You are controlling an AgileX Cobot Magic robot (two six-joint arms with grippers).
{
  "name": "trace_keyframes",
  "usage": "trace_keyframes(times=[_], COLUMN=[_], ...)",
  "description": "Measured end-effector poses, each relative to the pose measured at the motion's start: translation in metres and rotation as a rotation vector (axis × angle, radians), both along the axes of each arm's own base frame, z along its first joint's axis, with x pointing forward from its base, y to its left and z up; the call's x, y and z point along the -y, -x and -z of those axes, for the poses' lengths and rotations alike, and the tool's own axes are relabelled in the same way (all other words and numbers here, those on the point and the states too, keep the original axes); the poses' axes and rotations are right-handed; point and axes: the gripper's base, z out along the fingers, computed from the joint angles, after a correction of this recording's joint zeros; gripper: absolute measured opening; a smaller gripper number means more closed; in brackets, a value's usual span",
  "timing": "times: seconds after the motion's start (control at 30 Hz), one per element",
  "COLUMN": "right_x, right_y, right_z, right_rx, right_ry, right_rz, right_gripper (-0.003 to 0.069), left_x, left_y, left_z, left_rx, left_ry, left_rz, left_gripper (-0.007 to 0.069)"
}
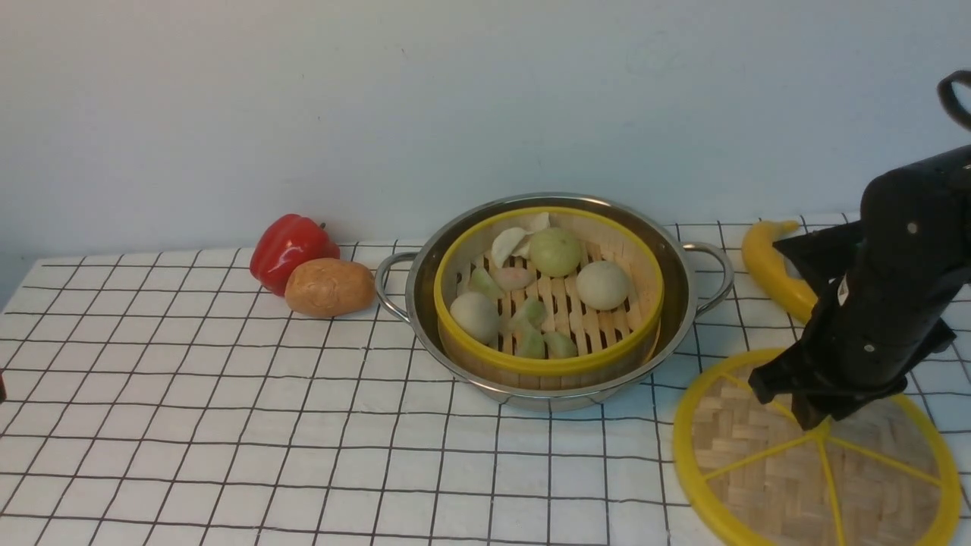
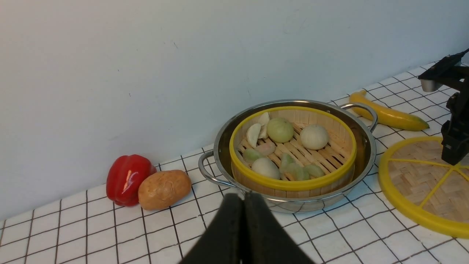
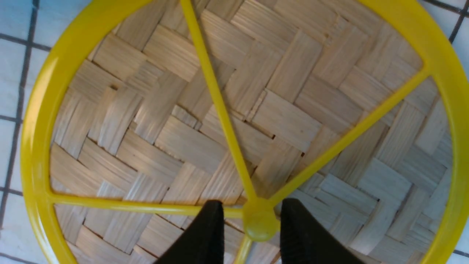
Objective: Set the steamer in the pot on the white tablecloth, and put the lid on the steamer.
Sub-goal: 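Move the gripper down to the bamboo steamer lid and grasp its center knob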
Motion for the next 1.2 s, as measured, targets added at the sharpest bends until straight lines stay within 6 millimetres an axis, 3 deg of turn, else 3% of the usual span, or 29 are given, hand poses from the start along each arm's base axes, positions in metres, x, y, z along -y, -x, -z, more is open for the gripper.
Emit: trace_keyframes(times=[0.53, 0.77, 0.87, 1.2], right_x=[-0.001, 0.0, 0.0, 0.003], right_y=[-0.003, -0.002, -0.002, 0.008], right_z=[0.013, 0.013, 0.013, 0.011], right_rx=[-0.032, -0.04, -0.043, -0.136], right_ry=[0.012, 0.018, 0.022, 0.045], right_rz=[0.003, 0.005, 0.005, 0.011], right_gripper=[0.0242, 0.0197, 0.0137, 0.0136], left_x=[0.0, 0.0, 0.0, 0.0], left_y=[0.0, 0.0, 0.0, 0.0], left_z=[0.0, 0.0, 0.0, 0.0], left_rx=[0.001, 0.001, 0.001, 0.002], left_ry=[-0.003, -0.003, -0.003, -0.005], left_rz=[0.001, 0.001, 0.001, 0.002], left_gripper=[-0.0022, -0.0022, -0.0022, -0.0022])
